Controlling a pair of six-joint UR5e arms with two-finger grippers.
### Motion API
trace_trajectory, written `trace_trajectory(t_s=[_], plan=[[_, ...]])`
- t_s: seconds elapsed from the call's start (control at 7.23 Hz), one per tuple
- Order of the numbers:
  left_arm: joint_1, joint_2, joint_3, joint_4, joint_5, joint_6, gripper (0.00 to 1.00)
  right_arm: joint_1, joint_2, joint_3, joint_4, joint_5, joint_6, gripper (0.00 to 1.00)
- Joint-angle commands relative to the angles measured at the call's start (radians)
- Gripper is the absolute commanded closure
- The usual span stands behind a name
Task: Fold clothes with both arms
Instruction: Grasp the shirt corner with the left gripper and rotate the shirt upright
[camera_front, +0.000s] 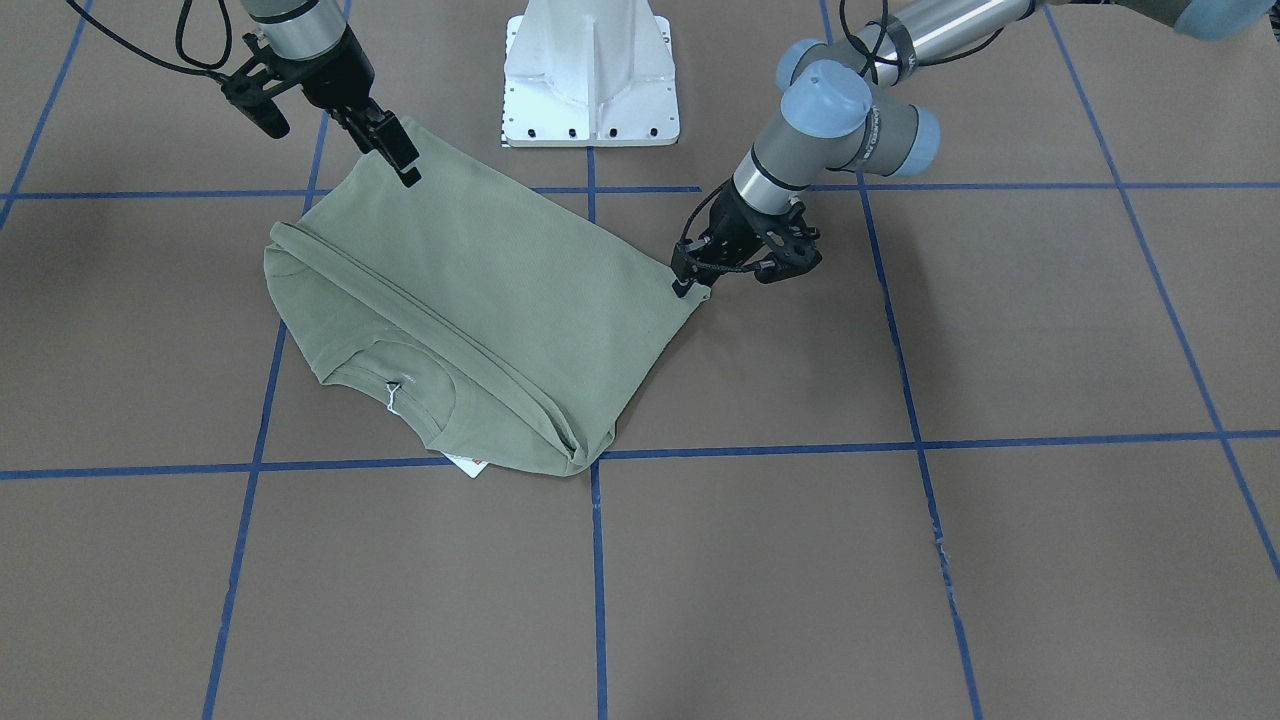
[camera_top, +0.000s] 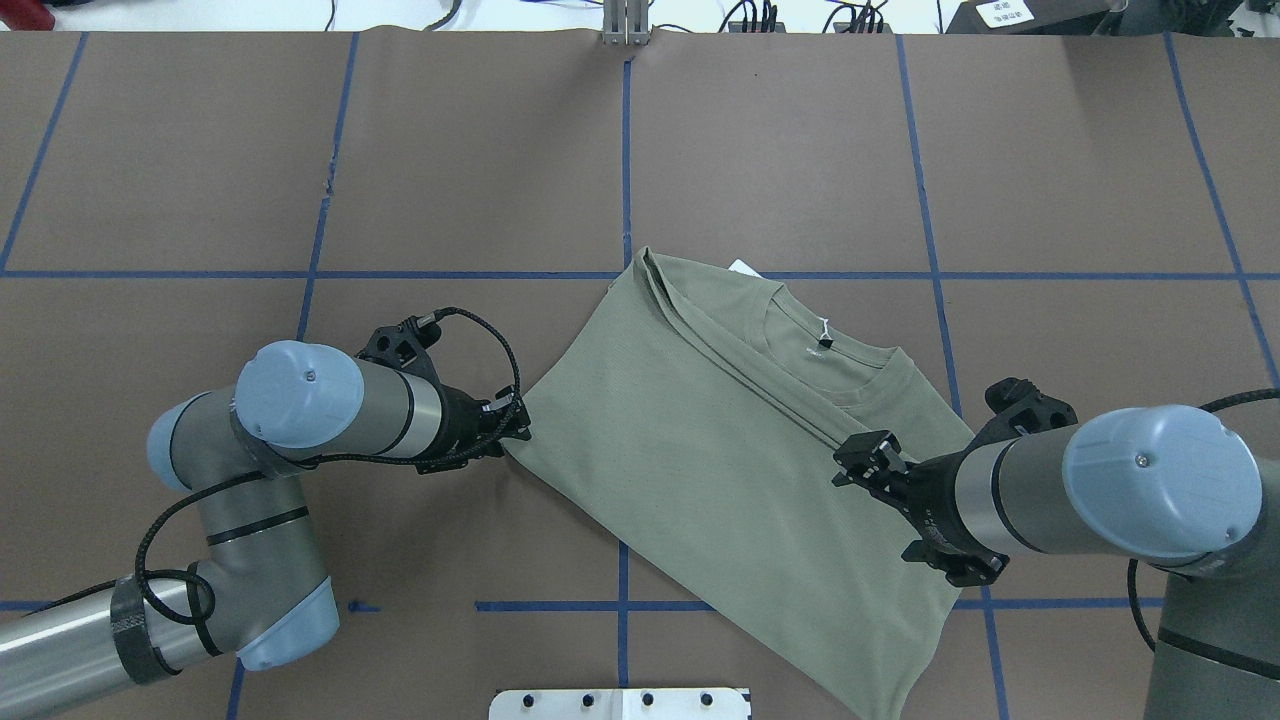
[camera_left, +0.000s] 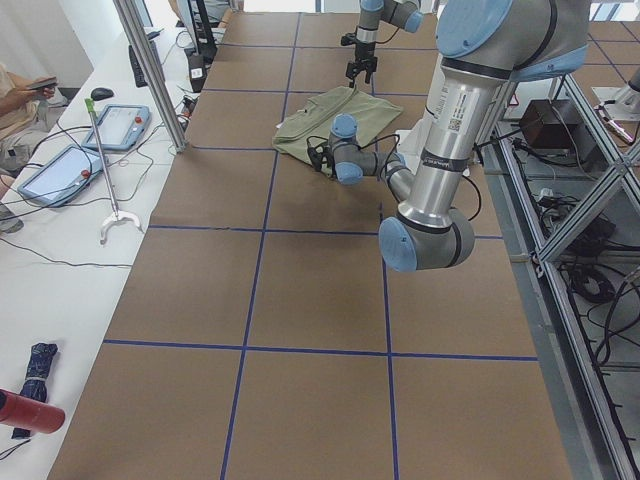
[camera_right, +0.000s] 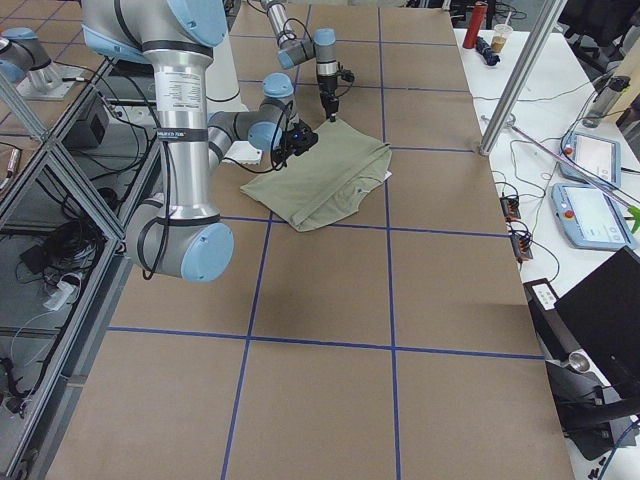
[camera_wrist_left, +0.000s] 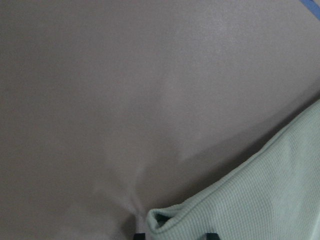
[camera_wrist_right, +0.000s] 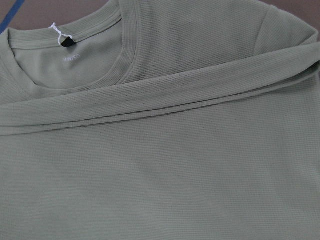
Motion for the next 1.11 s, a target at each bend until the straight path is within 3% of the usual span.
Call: trace_trajectory(t_s=[0.0,0.28,0.55,0.83,0.97], plan=[[-0.01,-0.004,0.007,0.002,0.004,0.01,1.0,0.001,-0.001,-0.001,0.0,0.0,0.0,0.0],[-0.06,-0.007,0.007,0.015,0.004,0.04,1.0,0.001,-0.001,-0.002,-0.002,0.0,0.0,0.0],[-0.169,-0.028,0.046,0.023,0.001,0.207,1.0,0.006,0.001,-0.005,0.0,0.0,0.0,0.0],[-0.309,-0.225,0.288,0.006,-0.001,0.261,1.0,0.039,0.015,-0.013,0.002,-0.018,-0.003,0.0],[-0.35,-0.369,0.5,-0.074,-0.001,0.26,1.0,0.049,0.031,-0.013,0.002,-0.022,-0.005,0.0]])
